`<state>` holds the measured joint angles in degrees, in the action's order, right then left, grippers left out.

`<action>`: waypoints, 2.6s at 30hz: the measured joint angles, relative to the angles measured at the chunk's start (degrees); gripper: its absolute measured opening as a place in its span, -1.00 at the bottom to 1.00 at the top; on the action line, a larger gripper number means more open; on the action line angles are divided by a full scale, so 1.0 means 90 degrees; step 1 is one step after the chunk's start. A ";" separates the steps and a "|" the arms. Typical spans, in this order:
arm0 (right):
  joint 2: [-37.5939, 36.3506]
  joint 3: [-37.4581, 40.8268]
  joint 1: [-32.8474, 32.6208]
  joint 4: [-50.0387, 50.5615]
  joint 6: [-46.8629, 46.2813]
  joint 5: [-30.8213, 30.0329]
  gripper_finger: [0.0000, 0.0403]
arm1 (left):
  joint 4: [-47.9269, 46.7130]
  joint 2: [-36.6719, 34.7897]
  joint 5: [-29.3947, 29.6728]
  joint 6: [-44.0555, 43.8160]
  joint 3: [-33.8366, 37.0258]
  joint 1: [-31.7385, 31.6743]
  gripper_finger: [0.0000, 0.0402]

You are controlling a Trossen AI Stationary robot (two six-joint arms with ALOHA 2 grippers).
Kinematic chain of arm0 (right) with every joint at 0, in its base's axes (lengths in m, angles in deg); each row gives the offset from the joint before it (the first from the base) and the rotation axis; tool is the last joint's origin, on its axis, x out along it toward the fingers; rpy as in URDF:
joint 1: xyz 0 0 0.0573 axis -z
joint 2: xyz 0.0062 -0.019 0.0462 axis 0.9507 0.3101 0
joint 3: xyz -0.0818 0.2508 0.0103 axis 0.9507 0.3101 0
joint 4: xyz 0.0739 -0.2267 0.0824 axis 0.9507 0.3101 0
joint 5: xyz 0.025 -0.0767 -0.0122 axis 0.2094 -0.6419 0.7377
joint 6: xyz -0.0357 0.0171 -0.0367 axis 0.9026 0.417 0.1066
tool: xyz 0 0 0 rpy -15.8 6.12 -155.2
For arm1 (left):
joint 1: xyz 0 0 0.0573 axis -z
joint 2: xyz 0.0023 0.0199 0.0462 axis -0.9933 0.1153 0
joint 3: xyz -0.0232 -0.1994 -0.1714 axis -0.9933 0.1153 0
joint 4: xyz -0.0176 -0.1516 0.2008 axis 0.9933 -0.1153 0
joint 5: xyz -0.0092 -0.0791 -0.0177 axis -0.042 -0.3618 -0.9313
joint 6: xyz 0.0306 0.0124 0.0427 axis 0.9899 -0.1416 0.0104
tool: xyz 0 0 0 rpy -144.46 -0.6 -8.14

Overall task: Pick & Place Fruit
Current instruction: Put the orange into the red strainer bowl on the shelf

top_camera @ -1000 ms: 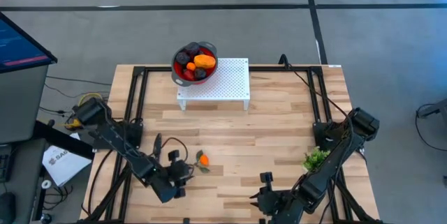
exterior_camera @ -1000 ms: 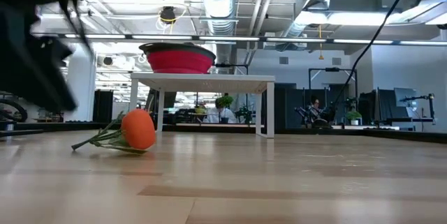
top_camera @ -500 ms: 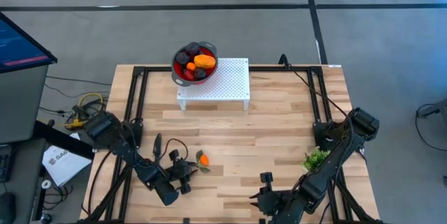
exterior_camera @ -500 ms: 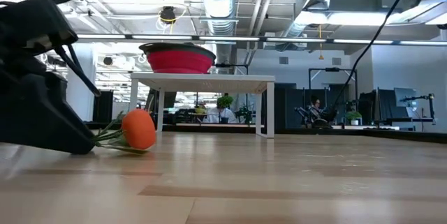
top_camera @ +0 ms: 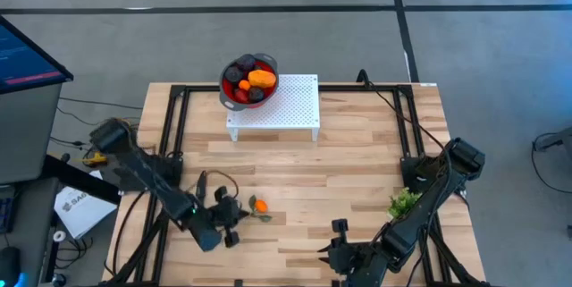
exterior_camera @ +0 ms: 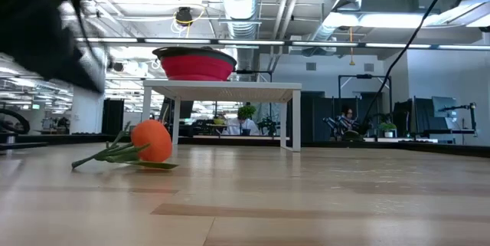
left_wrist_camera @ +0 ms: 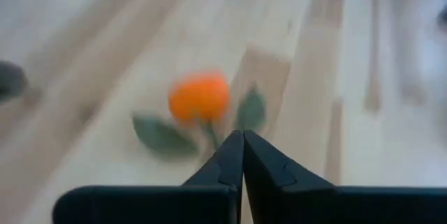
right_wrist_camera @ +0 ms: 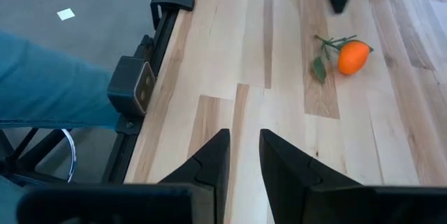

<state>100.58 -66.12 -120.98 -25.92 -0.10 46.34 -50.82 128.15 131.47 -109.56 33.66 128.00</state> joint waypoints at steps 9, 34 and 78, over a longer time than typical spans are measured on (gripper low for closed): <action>0.0073 -0.0002 -0.0050 0.0029 -0.0001 -0.0002 -0.64 | 0.0036 -0.1105 -0.0456 0.0647 0.0003 -0.0508 -0.98; 0.0070 -0.0002 -0.0031 0.0007 -0.0001 -0.0164 -0.64 | 0.1593 0.2120 0.1368 -0.0992 0.0493 0.0560 -0.13; 0.0068 -0.0002 0.0093 0.0001 0.0167 -0.0168 -0.64 | -0.4956 -0.2701 -0.0683 0.2995 -0.3452 -0.4680 -0.98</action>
<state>101.19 -66.14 -120.14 -25.91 1.40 44.84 -95.43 103.84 125.32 -82.61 2.59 85.88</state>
